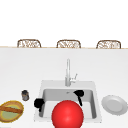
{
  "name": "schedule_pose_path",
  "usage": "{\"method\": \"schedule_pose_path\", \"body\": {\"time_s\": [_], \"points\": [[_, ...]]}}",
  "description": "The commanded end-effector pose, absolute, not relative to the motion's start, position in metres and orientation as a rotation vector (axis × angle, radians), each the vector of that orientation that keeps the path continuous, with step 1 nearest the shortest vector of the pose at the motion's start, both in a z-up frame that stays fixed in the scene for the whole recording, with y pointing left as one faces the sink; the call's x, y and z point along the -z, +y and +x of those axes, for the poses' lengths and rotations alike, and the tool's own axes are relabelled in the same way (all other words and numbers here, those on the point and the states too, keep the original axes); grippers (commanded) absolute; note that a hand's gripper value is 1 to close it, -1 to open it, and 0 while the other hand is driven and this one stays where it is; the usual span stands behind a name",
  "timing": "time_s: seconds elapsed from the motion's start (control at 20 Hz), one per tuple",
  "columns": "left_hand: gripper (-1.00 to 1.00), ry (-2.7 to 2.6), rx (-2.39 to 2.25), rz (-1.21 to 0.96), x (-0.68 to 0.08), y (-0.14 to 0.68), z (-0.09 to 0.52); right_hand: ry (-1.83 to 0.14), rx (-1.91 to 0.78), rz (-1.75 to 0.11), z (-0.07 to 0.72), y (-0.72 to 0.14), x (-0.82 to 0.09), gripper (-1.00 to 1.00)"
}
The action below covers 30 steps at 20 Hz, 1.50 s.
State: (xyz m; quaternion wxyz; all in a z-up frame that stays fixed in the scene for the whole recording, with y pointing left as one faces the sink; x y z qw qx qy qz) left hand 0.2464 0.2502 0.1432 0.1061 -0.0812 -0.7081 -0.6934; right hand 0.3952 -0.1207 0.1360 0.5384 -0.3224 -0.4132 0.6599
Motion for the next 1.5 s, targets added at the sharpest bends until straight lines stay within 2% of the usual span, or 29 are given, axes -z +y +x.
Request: {"method": "schedule_pose_path", "body": {"time_s": [0.0,0.35,1.05,1.45], "points": [[0.00,-2.086,2.043,-0.239,-0.143,0.250,0.246,-1.019,-1.679,-0.691,0.395,-0.117,-0.127,-1.00],[0.00,-2.086,2.043,-0.239,-0.143,0.250,0.246,-1.059,-1.676,-0.679,0.361,-0.096,-0.112,-1.00],[0.00,-2.086,2.043,-0.239,-0.143,0.250,0.246,-1.090,-1.757,-0.541,0.298,-0.080,-0.087,-1.00],[0.00,-2.086,2.043,-0.239,-0.143,0.250,0.246,-1.105,-1.770,-0.504,0.303,-0.071,-0.073,-1.00]]}}
